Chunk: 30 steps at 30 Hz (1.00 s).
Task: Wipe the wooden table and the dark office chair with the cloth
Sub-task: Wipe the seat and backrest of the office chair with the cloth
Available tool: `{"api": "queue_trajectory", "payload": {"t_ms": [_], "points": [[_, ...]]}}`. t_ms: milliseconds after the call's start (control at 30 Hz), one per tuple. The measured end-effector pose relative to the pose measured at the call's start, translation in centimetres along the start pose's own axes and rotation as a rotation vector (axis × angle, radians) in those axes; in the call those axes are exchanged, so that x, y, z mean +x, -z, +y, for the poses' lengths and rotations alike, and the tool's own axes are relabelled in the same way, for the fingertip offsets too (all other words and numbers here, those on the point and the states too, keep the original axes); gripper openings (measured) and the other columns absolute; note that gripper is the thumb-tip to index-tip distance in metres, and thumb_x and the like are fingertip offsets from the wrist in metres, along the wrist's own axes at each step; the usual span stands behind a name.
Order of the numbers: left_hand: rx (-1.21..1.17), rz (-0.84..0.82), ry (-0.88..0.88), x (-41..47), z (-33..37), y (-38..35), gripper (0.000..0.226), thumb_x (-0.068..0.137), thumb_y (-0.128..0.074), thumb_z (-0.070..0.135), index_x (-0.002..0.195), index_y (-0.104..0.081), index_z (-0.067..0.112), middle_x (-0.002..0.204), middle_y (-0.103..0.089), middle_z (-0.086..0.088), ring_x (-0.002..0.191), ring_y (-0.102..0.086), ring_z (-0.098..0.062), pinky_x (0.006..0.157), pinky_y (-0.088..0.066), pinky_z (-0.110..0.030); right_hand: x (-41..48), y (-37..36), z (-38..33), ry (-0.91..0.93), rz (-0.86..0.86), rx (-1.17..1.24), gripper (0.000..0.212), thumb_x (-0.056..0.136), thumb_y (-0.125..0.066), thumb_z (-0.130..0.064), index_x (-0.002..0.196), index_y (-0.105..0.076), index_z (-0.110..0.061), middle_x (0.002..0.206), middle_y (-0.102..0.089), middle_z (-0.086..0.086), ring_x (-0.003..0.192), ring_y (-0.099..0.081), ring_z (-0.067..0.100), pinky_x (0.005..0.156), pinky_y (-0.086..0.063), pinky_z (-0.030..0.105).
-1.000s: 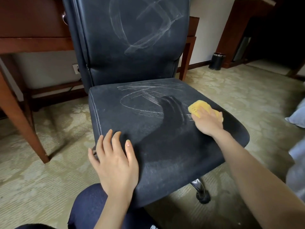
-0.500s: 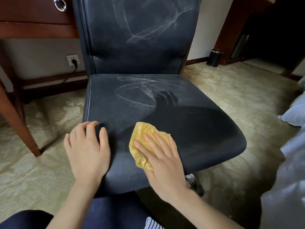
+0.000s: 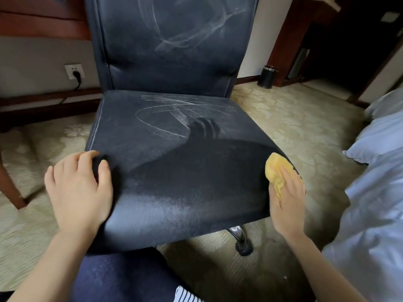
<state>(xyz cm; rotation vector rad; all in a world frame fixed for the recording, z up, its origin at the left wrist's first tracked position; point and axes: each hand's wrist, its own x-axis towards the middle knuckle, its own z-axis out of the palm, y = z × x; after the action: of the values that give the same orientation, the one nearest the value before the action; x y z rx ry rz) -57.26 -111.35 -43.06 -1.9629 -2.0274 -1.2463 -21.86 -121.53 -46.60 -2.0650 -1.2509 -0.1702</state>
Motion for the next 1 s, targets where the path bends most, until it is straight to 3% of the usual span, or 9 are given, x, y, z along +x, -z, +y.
{"api": "queue_trajectory", "payload": {"t_ms": [100, 200, 267, 500, 633, 800, 900, 1000], "points": [[-0.026, 0.006, 0.004, -0.1, 0.1, 0.0, 0.046, 0.090, -0.034, 0.033, 0.115, -0.059, 0.003, 0.114, -0.059, -0.024, 0.113, -0.047, -0.041, 0.100, -0.032, -0.056, 0.8, 0.3, -0.3, -0.148, 0.033, 0.076, 0.046, 0.101, -0.043, -0.025, 0.146, -0.037, -0.014, 0.152, -0.033, 0.005, 0.143, -0.018, 0.025, 0.118, -0.016, 0.050], [-0.069, 0.020, 0.004, -0.2, 0.3, 0.0, 0.046, 0.090, -0.034, 0.032, 0.116, -0.058, 0.001, 0.115, -0.058, -0.026, 0.112, -0.048, -0.042, 0.098, -0.035, -0.054, 2.5, -0.1, -1.5, -0.220, -0.073, -0.113, 0.045, 0.102, -0.033, -0.034, 0.143, -0.043, -0.018, 0.157, -0.025, -0.003, 0.146, -0.008, 0.024, 0.119, -0.002, 0.046], [-0.093, 0.023, 0.004, -0.2, 0.2, -0.1, 0.045, 0.090, -0.036, 0.031, 0.116, -0.058, 0.000, 0.115, -0.057, -0.026, 0.110, -0.048, -0.043, 0.095, -0.036, -0.053, 3.9, -0.3, -2.3, -0.220, -0.170, -0.237, 0.046, 0.103, -0.027, -0.040, 0.146, -0.038, -0.026, 0.158, -0.019, -0.009, 0.146, -0.004, 0.023, 0.118, 0.001, 0.046], [-0.143, 0.028, -0.013, -0.2, 0.2, -0.4, 0.042, 0.091, -0.038, 0.028, 0.111, -0.060, -0.001, 0.112, -0.058, -0.024, 0.105, -0.050, -0.042, 0.093, -0.037, -0.050, 9.0, -2.5, -6.9, -0.104, -0.407, -0.392, 0.052, 0.102, -0.019, -0.048, 0.151, -0.019, -0.032, 0.159, -0.013, -0.010, 0.147, -0.007, 0.022, 0.119, -0.001, 0.045], [-0.165, 0.035, -0.003, -0.3, 0.0, -0.2, 0.040, 0.091, -0.038, 0.027, 0.106, -0.063, -0.001, 0.109, -0.059, -0.021, 0.101, -0.052, -0.041, 0.091, -0.037, -0.048, 11.2, -5.8, -12.2, 0.057, -0.576, -0.395, 0.053, 0.102, -0.018, -0.048, 0.152, -0.011, -0.031, 0.160, -0.007, -0.007, 0.147, -0.002, 0.021, 0.119, -0.003, 0.045], [-0.250, -0.031, 0.042, -0.2, -0.2, 0.4, 0.056, 0.090, -0.025, 0.042, 0.112, -0.061, 0.004, 0.115, -0.058, -0.016, 0.108, -0.050, -0.036, 0.097, -0.036, -0.045, 11.8, -9.8, -18.6, 0.243, -0.695, -0.380, 0.055, 0.101, -0.017, -0.050, 0.152, -0.005, -0.033, 0.161, 0.000, -0.007, 0.147, -0.001, 0.025, 0.118, -0.005, 0.047], [-0.246, -0.195, 0.023, -0.2, -0.9, 1.0, 0.062, 0.093, -0.026, 0.054, 0.132, -0.049, 0.011, 0.140, -0.042, -0.013, 0.131, -0.034, -0.029, 0.110, -0.024, -0.043, 11.6, -11.2, -21.3, 0.326, -0.757, -0.370, 0.054, 0.101, -0.015, -0.050, 0.151, -0.003, -0.037, 0.160, 0.003, -0.010, 0.148, 0.004, 0.022, 0.118, -0.002, 0.047], [-0.167, -0.432, -0.025, -1.2, -2.9, 1.9, 0.086, 0.082, -0.021, 0.076, 0.150, -0.018, 0.025, 0.159, -0.004, -0.002, 0.145, -0.002, -0.016, 0.118, -0.004, -0.043, 10.6, -12.5, -23.7, 0.474, -0.820, -0.348, 0.053, 0.101, -0.016, -0.050, 0.151, -0.006, -0.039, 0.160, 0.006, -0.013, 0.147, 0.011, 0.017, 0.118, 0.001, 0.048]]}}
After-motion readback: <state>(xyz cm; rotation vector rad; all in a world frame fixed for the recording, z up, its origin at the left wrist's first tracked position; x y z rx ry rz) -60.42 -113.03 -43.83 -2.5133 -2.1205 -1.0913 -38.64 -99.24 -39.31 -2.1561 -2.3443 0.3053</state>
